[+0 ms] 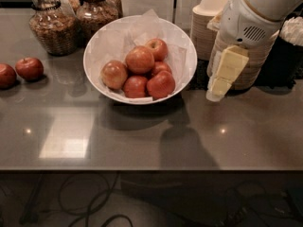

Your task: Pick apple from white bowl

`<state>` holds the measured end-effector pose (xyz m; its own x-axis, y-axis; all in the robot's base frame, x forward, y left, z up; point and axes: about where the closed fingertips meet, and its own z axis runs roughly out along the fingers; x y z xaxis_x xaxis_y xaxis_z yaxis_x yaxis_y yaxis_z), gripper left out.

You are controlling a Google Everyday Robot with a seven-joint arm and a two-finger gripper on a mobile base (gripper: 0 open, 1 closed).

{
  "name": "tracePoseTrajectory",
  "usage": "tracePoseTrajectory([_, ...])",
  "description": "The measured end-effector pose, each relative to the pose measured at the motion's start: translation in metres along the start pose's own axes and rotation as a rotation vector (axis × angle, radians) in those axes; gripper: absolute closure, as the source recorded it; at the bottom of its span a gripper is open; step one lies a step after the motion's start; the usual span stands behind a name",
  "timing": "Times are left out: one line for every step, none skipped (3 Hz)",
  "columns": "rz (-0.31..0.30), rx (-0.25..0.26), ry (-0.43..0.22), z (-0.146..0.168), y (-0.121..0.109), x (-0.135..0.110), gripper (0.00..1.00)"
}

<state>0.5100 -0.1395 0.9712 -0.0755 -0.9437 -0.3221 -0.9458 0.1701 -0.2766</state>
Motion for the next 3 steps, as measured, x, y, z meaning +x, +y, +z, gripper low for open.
tracePoseTrajectory([-0.015,0.0,-0.012,0.004,-0.004,-0.01,0.0])
tracePoseTrajectory([0.009,0.02,-0.031,0.009,-0.007,-0.008,0.0])
tracePoseTrajectory([0.011,0.048,-0.131,0.025,-0.02,-0.034,0.0])
